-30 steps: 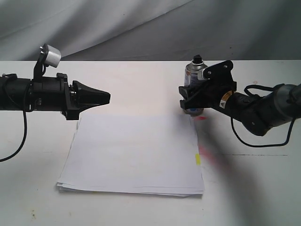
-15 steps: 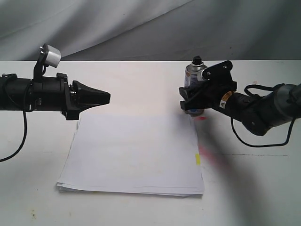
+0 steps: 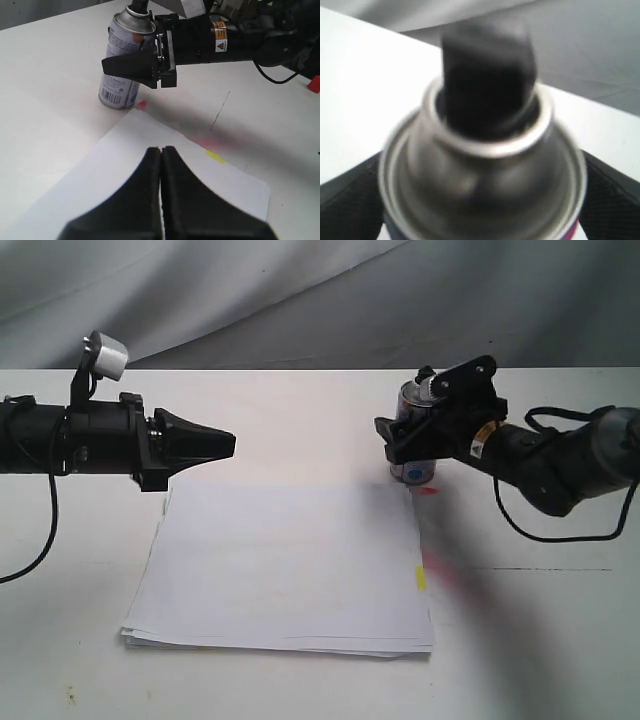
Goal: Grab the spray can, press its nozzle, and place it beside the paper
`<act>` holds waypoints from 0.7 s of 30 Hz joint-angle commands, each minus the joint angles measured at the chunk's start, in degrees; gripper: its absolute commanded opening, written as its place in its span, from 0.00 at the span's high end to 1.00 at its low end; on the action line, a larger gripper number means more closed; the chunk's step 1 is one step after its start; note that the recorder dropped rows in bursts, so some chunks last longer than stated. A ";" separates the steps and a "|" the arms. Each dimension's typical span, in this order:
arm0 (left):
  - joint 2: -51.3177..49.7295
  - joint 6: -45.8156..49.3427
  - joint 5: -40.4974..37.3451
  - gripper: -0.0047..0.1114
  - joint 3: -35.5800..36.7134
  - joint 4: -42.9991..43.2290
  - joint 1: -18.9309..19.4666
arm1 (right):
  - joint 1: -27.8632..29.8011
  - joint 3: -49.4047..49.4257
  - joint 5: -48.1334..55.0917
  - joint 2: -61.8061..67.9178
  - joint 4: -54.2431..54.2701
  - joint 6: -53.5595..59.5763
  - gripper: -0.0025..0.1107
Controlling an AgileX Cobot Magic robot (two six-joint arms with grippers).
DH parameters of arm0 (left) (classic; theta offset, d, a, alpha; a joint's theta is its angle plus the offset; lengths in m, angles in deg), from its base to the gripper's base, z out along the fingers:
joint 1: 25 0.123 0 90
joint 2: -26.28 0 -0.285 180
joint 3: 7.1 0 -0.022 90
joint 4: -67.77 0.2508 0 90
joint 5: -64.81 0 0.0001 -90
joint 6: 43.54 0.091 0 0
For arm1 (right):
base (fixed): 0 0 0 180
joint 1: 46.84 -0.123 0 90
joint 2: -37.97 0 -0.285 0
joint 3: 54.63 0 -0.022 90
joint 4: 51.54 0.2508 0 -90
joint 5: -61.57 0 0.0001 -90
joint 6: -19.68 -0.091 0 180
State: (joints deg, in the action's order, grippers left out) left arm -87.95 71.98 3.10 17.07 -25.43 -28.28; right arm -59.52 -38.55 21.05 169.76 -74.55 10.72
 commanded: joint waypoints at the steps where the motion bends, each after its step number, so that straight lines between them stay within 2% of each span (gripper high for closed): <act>1: 3.77 0.34 -1.40 0.96 0.19 -2.51 0.04 | 0.06 -0.36 4.51 -7.99 -0.11 -0.44 0.25; 6: 12.11 -3.17 -0.74 0.96 0.08 -2.86 1.05 | 0.06 -0.36 15.14 -18.96 -0.11 -0.44 0.25; 8: 16.59 -6.25 -1.16 0.96 0.08 -2.41 2.80 | 0.06 -0.36 20.89 -24.34 -0.43 -0.44 0.25; 10: 23.15 -11.04 -3.46 0.96 0.08 -2.04 6.91 | 0.06 -0.36 29.27 -32.09 -0.43 -0.44 0.27; 12: 29.85 -15.22 -7.91 0.96 0.08 -2.25 12.59 | -0.33 -0.36 38.63 -40.39 -0.31 -1.80 0.36; 16: 45.70 -23.16 -8.25 0.96 2.38 -1.75 24.61 | -3.18 -0.36 57.61 -55.24 5.63 -1.83 0.62; 17: 48.56 -24.41 -8.25 0.96 3.65 -1.75 26.15 | -3.95 -0.36 62.36 -58.67 7.48 -1.83 0.69; 18: 50.52 -25.19 -8.25 0.96 4.77 -2.01 26.75 | -4.21 -0.36 65.87 -61.04 8.13 -1.73 0.74; 19: 53.00 -25.79 -8.25 0.96 7.17 -2.52 25.87 | -5.17 -0.36 72.78 -65.63 10.20 -1.73 0.85; 21: 54.97 -27.25 -8.25 0.96 11.71 -2.27 22.93 | -6.16 -0.25 82.67 -71.93 11.15 -1.15 0.98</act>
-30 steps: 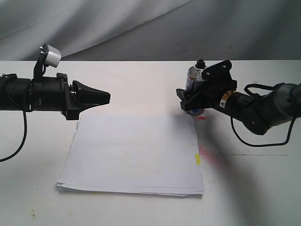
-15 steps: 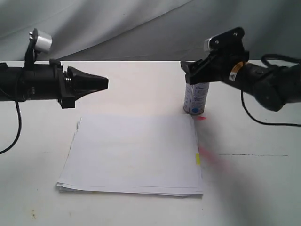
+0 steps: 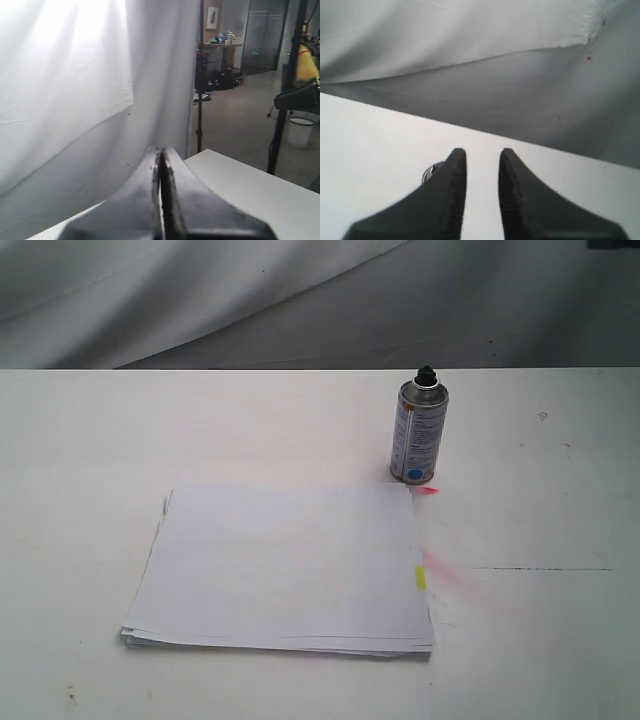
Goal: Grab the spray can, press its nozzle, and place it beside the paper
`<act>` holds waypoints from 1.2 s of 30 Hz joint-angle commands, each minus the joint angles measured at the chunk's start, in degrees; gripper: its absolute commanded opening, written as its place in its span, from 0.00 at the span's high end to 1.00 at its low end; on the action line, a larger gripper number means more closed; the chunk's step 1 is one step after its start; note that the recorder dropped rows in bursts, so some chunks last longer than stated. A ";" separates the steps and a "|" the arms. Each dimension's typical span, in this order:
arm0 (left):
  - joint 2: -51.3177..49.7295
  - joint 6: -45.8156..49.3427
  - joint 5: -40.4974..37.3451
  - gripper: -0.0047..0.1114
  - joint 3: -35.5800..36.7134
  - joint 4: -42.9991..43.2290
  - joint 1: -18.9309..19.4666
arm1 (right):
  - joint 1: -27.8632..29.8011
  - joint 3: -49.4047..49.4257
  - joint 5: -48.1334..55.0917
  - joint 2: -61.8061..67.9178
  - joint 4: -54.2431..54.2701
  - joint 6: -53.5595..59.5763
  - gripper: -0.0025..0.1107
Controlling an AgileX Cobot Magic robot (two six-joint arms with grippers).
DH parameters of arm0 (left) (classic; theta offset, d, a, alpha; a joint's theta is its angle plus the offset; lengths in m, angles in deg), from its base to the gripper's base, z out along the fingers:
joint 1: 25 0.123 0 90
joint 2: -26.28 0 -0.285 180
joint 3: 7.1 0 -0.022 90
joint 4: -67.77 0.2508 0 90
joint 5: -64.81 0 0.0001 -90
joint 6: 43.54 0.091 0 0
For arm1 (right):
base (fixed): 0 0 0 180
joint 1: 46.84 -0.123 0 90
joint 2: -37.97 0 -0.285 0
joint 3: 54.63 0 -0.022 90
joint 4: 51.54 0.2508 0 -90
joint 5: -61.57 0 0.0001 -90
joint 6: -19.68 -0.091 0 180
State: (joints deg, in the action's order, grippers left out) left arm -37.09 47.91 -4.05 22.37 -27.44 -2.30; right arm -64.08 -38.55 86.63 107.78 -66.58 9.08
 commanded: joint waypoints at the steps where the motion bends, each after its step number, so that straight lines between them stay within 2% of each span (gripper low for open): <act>1: 4.54 -3.19 -1.10 0.96 7.99 -0.27 -4.02 | -1.76 -0.25 19.64 -11.74 4.21 1.59 0.98; 4: 8.30 -5.92 -1.10 0.96 13.78 -0.60 -7.50 | -1.76 0.03 31.74 -24.79 16.31 12.26 0.98; 7: 11.19 -6.85 -1.10 0.96 16.02 -0.60 -10.46 | -1.76 1.31 35.78 -33.58 23.91 12.53 0.98; 8: 12.56 -7.27 -1.10 0.96 16.92 -0.60 -12.76 | -1.51 2.51 37.49 -39.87 25.57 11.32 0.98; 12: 13.52 -7.42 -1.10 0.96 18.21 -0.15 -16.14 | -1.40 6.57 36.87 -49.38 25.50 9.79 0.98; 15: 13.41 -5.34 3.41 0.96 19.27 0.35 -18.71 | -1.40 14.98 31.11 -53.93 25.99 9.79 0.98; 19: 13.41 -2.33 7.68 0.96 19.37 0.35 -20.89 | -1.40 27.19 15.95 -54.34 31.56 13.94 0.98; 23: 13.41 -2.33 7.91 0.96 19.37 0.62 -21.07 | -1.40 38.82 -2.88 -53.46 37.21 22.06 0.98; 27: 13.41 -2.74 5.55 0.96 19.37 0.62 -21.07 | -1.40 47.00 -16.96 -52.94 38.11 22.36 0.98; 36: 13.41 -2.74 3.44 0.96 19.37 1.97 -21.07 | -1.40 53.79 -19.50 -52.94 38.43 22.17 0.98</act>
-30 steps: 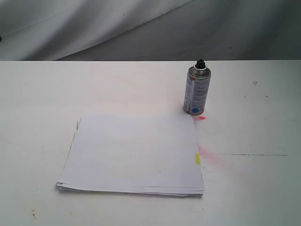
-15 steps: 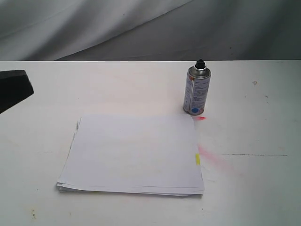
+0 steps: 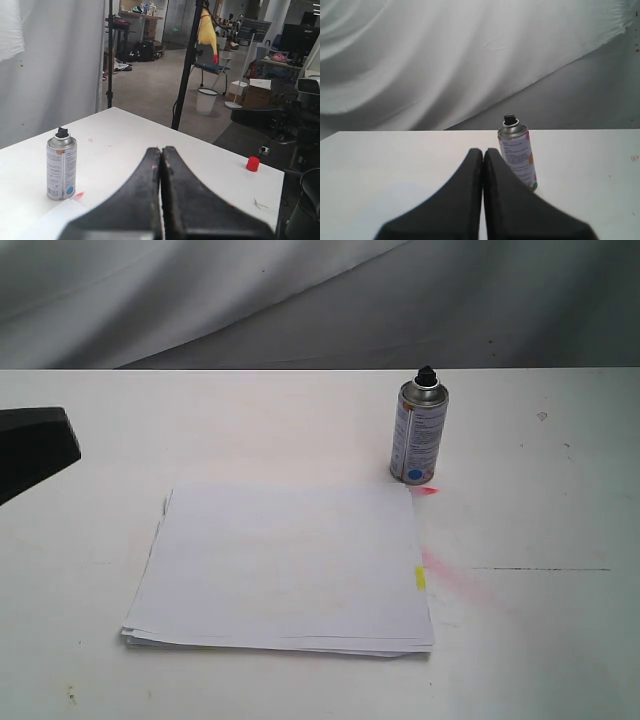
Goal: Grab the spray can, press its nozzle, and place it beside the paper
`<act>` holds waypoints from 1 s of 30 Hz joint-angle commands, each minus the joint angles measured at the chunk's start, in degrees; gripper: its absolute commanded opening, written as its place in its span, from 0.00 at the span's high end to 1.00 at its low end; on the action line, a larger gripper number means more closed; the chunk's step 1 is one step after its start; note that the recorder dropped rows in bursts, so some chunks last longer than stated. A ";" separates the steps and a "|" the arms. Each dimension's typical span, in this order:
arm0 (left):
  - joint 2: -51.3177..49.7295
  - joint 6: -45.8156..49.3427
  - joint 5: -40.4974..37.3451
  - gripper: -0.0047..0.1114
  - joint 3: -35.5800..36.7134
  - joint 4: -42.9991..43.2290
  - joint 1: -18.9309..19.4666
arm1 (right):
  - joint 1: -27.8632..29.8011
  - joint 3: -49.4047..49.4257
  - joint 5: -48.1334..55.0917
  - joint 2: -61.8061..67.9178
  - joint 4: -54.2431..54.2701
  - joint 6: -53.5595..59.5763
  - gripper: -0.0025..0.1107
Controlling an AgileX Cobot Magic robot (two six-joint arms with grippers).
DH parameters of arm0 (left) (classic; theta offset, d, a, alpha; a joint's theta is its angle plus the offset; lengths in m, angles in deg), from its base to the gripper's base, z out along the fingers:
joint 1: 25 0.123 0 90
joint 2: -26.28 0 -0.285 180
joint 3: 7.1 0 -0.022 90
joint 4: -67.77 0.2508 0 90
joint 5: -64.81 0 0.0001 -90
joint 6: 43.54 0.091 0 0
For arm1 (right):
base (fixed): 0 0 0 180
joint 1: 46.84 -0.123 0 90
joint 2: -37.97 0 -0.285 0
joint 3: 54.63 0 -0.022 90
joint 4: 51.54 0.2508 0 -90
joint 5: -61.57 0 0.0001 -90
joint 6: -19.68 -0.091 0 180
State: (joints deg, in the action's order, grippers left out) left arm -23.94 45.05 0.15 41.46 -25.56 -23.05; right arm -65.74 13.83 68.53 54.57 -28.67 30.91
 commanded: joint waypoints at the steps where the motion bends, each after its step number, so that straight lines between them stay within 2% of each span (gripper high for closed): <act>1: 0.26 0.11 -0.77 0.96 0.28 0.09 -0.31 | 0.26 1.42 -1.01 0.27 1.19 0.33 0.98; 19: 0.26 0.11 -2.44 0.96 0.28 0.09 -0.31 | 0.26 1.67 -0.28 0.27 1.75 0.33 0.98; 21: 0.26 0.11 -3.79 0.96 0.28 0.09 -0.31 | 0.26 2.36 -0.46 0.27 -2.39 0.33 0.98; 24: 0.26 0.11 -4.60 0.96 0.28 0.33 -0.31 | 0.26 3.97 -0.59 0.27 -17.24 0.33 0.98; 25: 0.26 0.11 -4.60 0.96 0.28 0.46 -0.31 | 0.26 4.63 -0.86 0.27 -19.30 0.33 0.98; 30: 0.26 0.11 -4.60 0.96 0.28 0.87 -0.31 | 0.26 8.75 -2.69 0.27 -17.54 0.33 0.98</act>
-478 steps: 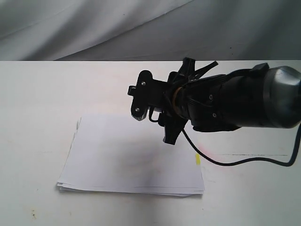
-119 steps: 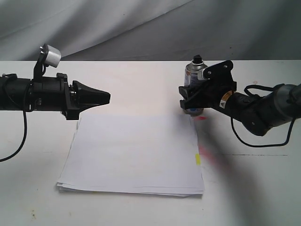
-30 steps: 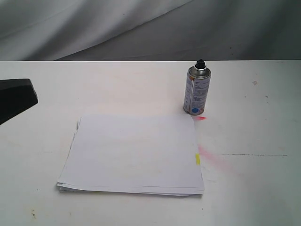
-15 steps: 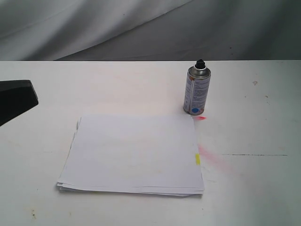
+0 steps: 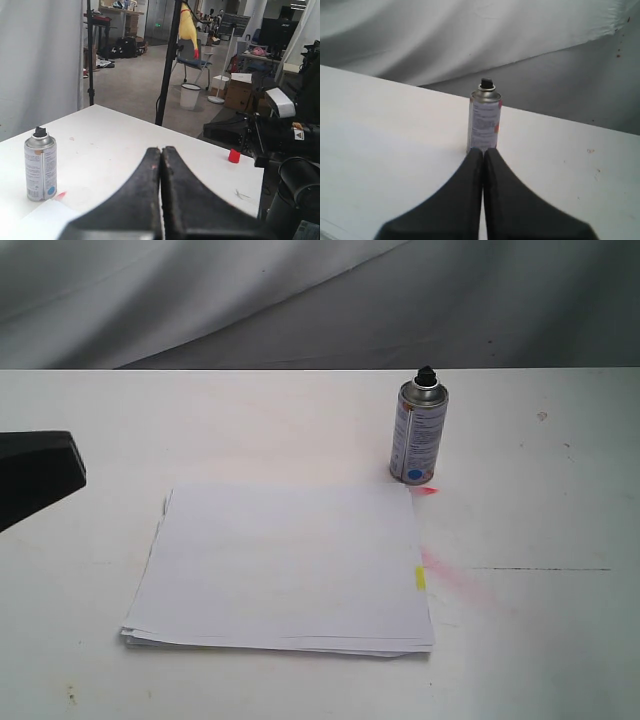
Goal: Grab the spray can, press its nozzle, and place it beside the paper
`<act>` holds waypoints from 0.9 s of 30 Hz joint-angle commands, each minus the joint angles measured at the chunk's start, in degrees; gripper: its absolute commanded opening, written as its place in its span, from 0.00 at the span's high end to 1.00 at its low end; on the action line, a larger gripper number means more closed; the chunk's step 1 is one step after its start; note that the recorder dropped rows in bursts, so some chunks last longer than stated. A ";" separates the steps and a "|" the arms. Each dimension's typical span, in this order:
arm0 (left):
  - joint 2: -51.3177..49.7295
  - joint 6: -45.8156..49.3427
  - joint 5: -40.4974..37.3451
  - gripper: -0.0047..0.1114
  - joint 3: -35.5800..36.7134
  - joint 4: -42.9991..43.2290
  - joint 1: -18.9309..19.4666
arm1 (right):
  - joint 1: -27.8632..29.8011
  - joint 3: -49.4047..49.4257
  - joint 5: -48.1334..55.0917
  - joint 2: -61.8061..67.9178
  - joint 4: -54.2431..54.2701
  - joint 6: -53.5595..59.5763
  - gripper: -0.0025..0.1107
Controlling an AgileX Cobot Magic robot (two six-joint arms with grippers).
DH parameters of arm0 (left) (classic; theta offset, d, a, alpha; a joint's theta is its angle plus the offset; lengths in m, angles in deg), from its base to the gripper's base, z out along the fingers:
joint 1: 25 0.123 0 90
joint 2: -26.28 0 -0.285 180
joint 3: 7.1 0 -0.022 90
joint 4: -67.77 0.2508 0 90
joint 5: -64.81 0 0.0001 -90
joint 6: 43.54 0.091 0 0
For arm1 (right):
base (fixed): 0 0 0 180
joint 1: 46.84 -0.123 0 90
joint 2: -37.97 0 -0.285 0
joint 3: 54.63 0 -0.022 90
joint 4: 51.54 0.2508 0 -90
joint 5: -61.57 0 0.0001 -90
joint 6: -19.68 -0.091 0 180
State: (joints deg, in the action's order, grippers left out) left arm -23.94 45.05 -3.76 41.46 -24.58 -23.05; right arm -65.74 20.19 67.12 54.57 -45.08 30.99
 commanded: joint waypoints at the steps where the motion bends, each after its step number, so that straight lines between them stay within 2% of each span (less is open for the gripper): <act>1: 0.26 0.11 -0.68 0.96 0.28 -0.11 -0.31 | 0.26 2.40 -0.72 0.27 -1.14 0.25 0.98; 4: 0.26 0.11 -0.47 0.96 0.28 -0.11 -0.31 | 0.26 2.40 3.27 0.27 -1.02 0.25 0.98; 19: 0.26 0.55 1.29 0.96 0.28 -0.47 -0.31 | 0.26 2.40 3.06 0.27 -0.96 0.25 0.98; 21: 0.39 3.77 4.38 0.96 0.28 -1.91 0.04 | 0.26 2.40 3.06 0.27 -0.96 0.25 0.98; 24: 0.28 2.70 11.49 0.96 0.28 -0.28 0.04 | 0.26 2.40 3.06 0.27 -0.96 0.25 0.98; 27: 0.28 2.90 26.69 0.96 0.28 -0.71 -2.17 | 0.26 2.40 3.06 0.27 -0.96 0.25 0.98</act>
State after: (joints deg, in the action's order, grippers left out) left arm -23.94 47.47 10.23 41.46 -24.33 -23.24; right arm -65.74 22.43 70.02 54.64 -45.76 31.09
